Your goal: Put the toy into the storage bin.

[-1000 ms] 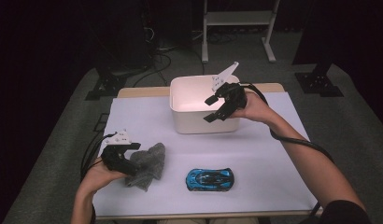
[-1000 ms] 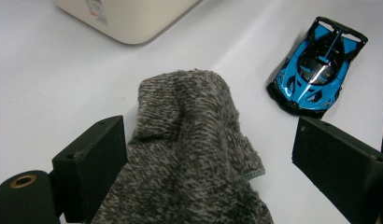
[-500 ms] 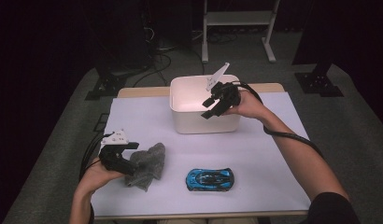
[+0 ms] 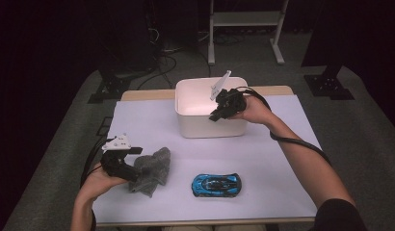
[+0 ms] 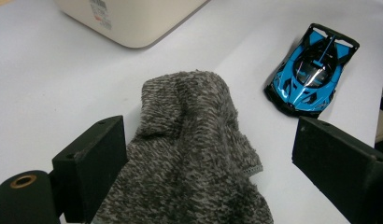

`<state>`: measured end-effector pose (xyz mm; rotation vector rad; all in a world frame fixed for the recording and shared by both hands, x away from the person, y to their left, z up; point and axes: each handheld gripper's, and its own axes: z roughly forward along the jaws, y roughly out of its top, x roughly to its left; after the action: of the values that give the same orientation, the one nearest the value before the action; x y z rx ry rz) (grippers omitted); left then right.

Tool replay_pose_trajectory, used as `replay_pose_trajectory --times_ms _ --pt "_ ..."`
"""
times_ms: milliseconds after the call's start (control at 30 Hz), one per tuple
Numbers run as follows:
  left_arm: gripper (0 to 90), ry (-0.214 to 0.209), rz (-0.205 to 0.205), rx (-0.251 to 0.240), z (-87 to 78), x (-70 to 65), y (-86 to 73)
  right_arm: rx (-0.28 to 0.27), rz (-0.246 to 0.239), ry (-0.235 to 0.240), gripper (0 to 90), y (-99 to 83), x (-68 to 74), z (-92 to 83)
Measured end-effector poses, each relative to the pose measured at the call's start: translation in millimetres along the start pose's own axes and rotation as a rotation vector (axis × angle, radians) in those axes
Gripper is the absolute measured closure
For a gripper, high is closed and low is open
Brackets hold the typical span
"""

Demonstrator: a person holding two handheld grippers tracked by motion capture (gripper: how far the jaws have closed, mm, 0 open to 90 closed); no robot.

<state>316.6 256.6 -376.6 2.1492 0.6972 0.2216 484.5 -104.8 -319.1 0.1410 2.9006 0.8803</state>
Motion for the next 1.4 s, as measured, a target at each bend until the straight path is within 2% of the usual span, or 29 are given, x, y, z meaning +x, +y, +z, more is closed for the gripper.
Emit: replay_pose_trajectory --times_ms 200,467,867,1167,1400 --pt "9.2 -0.003 0.003 -0.003 -0.8 -0.1 -0.8 -0.003 0.005 0.021 85.6 -0.2 -0.9 -0.5" --pt "9.2 -0.003 0.002 -0.013 -0.9 -0.7 0.3 -0.002 -0.015 0.061 87.3 2.3 8.2 -1.3" --pt "9.2 -0.017 0.015 -0.015 2.5 -4.1 2.3 -0.031 -0.017 0.109 87.2 -10.4 40.8 -10.5" --pt "9.2 -0.018 0.023 -0.021 2.6 -4.4 2.7 -0.041 -0.042 0.129 87.1 -14.1 71.1 -15.1" --pt "9.1 -0.022 0.026 -0.015 3.8 -5.0 2.7 -0.041 -0.037 0.126 87.0 -16.6 81.5 -16.5"
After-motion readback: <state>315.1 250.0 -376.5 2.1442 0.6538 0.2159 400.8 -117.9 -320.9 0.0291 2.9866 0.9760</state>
